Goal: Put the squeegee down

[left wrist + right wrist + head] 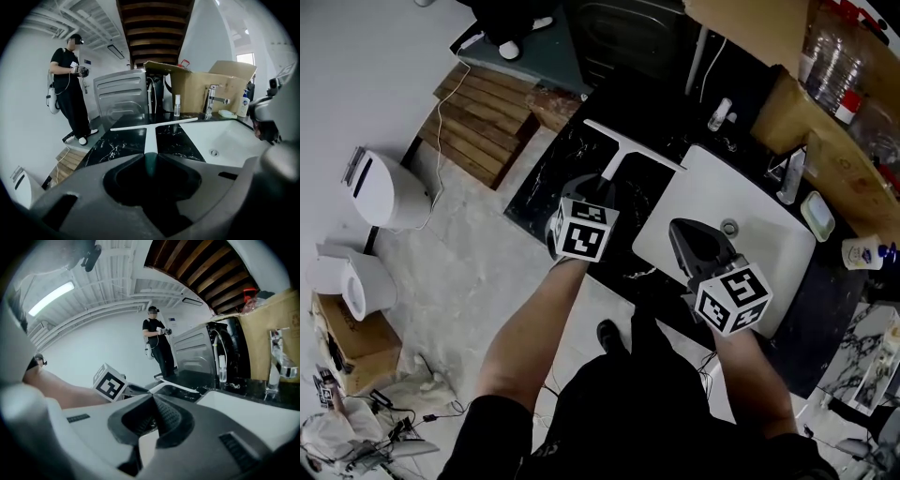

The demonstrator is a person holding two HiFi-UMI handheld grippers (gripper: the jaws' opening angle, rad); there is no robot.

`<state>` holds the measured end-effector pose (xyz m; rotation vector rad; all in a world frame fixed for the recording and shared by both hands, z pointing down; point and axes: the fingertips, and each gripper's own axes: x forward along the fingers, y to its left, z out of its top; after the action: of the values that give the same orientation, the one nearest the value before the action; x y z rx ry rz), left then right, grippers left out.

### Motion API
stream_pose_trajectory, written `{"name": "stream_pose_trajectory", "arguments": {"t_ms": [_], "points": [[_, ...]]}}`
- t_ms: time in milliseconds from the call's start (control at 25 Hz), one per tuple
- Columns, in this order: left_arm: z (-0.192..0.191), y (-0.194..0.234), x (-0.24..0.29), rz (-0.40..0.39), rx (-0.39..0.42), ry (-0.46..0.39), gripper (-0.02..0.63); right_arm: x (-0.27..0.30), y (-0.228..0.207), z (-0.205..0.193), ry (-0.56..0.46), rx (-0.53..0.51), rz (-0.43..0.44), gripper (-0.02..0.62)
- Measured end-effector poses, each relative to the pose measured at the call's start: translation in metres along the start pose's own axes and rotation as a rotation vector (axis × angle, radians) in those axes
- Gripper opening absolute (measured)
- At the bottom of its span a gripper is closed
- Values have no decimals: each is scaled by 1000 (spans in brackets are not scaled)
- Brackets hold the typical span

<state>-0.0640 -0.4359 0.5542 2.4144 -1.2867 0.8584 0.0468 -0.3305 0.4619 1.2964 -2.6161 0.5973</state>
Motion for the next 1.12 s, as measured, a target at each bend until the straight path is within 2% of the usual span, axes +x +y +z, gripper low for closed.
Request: {"name": "stream_pose_trajectory", "arguments": {"t_ms": [280,440,840,1120], "points": [[-14,5,12,10,77,57,106,-5,1,6,-4,-14,-8,5],[-18,9,9,18,85,66,109,-14,2,14,-18,-24,-27,5],[6,20,-19,54,93,-16,107,-38,-1,16,-25,-34,-75,5],[29,26,-77,59,54,-128,94,-44,19,19,-34,-45,-74,5]]}}
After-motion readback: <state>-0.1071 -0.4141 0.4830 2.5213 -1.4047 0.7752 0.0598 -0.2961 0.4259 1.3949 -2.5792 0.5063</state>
